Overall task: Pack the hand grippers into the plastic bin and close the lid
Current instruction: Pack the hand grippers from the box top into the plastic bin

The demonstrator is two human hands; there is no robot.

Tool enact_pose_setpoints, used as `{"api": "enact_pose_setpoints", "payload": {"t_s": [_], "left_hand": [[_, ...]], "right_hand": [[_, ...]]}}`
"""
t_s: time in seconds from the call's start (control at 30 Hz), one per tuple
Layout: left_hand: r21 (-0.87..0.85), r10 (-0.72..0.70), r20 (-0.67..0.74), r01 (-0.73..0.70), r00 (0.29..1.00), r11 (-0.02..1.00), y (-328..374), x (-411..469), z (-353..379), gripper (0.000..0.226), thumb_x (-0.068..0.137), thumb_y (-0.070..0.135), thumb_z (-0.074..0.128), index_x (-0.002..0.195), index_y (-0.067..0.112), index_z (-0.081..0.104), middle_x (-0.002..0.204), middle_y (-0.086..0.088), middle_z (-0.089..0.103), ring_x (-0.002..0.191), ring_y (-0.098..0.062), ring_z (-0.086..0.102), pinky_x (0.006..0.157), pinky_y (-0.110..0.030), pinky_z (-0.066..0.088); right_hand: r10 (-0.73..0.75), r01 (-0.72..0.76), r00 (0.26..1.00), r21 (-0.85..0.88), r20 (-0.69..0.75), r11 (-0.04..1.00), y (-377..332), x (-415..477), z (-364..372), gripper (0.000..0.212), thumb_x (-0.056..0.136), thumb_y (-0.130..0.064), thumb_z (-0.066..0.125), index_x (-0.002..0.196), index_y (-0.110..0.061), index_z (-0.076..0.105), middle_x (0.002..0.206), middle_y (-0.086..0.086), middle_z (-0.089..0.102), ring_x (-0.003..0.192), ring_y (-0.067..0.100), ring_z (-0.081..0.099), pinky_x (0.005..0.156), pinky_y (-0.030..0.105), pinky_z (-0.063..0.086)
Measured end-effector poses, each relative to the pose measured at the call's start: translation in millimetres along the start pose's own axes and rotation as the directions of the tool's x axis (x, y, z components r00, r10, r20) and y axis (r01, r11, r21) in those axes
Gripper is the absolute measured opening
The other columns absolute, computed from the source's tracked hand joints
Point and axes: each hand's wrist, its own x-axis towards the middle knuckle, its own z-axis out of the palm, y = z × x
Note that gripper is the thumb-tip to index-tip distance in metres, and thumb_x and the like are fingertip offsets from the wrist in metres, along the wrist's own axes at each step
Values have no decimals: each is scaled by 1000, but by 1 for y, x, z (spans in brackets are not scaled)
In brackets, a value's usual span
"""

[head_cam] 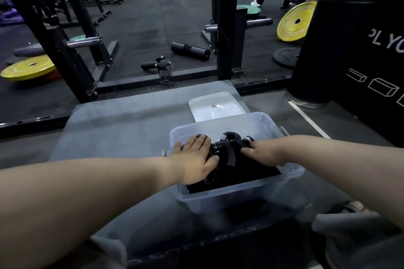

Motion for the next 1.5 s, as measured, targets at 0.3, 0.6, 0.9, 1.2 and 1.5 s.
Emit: {"api": "enact_pose_setpoints", "payload": {"t_s": [0.3, 0.6, 0.9, 1.2, 1.5], "left_hand": [[32, -16, -18, 16, 1000, 999, 9, -6, 4, 78, 97, 62, 16, 158, 17, -2, 166, 1, -11, 151, -20, -15, 118, -60, -3], [9, -35, 81, 35, 996, 999, 0, -17, -16, 84, 96, 66, 22, 157, 19, -13, 164, 2, -20, 151, -20, -15, 120, -55, -4], [101, 46, 94, -56, 994, 993, -36, -76, -4, 81, 100, 57, 24, 156, 10, -11, 164, -5, -19, 151, -19, -16, 123, -47, 3], [316, 90, 50, -101, 995, 944, -34, -71, -33, 33, 91, 31, 39, 105, 14, 63, 112, -10, 63, 106, -33, 58, 86, -42, 52], [58, -145, -123, 153, 982, 987, -42, -29, -6, 72, 95, 19, 46, 155, 6, 9, 164, -13, -1, 152, -29, 4, 121, -39, 12]], "right_hand": [[-43, 43, 995, 1, -92, 999, -30, -15, 30, 81, 93, -70, 24, 154, -31, -14, 162, 9, -18, 148, 40, -2, 119, 52, 0], [-102, 95, 982, -50, -156, 994, -36, -22, 17, 80, 95, -66, 29, 155, -27, -7, 160, 12, -21, 149, 36, -4, 120, 51, 3], [-145, 123, 983, -180, -109, 976, -40, -62, 18, 94, 82, -82, 13, 156, -26, -6, 162, 10, -16, 150, 33, -5, 120, 53, 8], [-179, 149, 982, -337, -57, 929, -48, -67, -22, 70, 98, -62, 25, 156, -28, 8, 162, 5, 8, 147, 30, 18, 118, 48, 17], [-268, 251, 962, -209, -56, 945, -33, -27, -3, 67, 98, -60, 27, 154, -24, 19, 160, 4, 15, 144, 28, 27, 117, 44, 21]]}}
